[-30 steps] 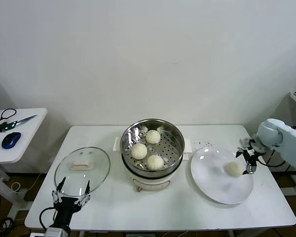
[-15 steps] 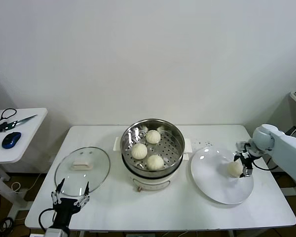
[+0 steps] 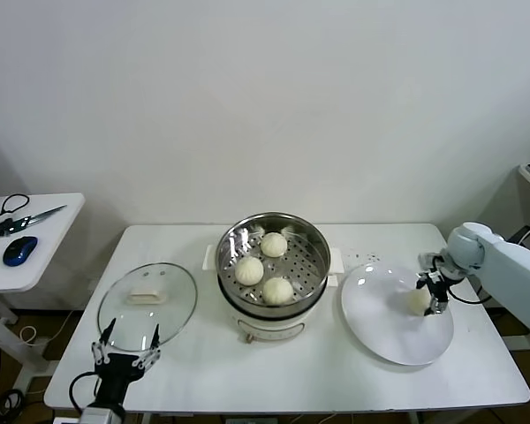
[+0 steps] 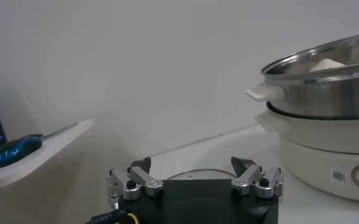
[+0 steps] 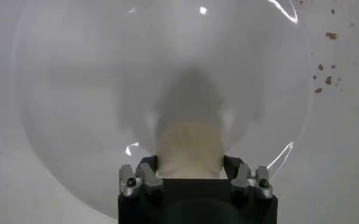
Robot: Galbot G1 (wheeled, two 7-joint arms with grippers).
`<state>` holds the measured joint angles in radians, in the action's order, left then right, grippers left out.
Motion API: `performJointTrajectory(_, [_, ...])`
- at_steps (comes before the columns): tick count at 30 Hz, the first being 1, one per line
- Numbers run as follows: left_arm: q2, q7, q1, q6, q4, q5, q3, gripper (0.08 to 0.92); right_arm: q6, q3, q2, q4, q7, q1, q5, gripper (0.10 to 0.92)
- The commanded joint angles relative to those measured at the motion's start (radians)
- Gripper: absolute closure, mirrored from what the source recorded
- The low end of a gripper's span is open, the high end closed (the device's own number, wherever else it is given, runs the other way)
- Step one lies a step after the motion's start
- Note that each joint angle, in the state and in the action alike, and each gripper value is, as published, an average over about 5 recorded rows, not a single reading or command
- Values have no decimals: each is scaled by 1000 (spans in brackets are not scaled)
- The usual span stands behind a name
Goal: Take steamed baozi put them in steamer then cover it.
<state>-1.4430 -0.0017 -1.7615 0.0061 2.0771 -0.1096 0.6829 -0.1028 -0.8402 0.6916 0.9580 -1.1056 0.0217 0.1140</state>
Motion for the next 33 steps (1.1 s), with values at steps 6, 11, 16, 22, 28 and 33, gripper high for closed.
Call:
performJointTrajectory(6, [5,1,-3,1,7,0,-5,177,-53,-132,-16,58,11,-177,-235,370])
performJointTrajectory(11, [5,1,-2,0,11,-1,-18,177,-100,-367,16,104,19,-475,-448,372])
performJointTrajectory(16, [11,3,-3,2,28,-4,-37,177,-132,-587,109,139,26,-745,-648,372])
performJointTrajectory(22, [27,5,2,2,43,-4,-57,177,-168,-773,244,185,47,-939,-878,370])
performJointTrajectory(28, [31,8,5,-4,49,-1,-73,177,-209,-890,365,251,78,-1034,-1005,364])
performJointTrajectory(33, [31,12,3,-9,59,-1,-81,177,-259,-897,446,281,149,-977,-1009,363])
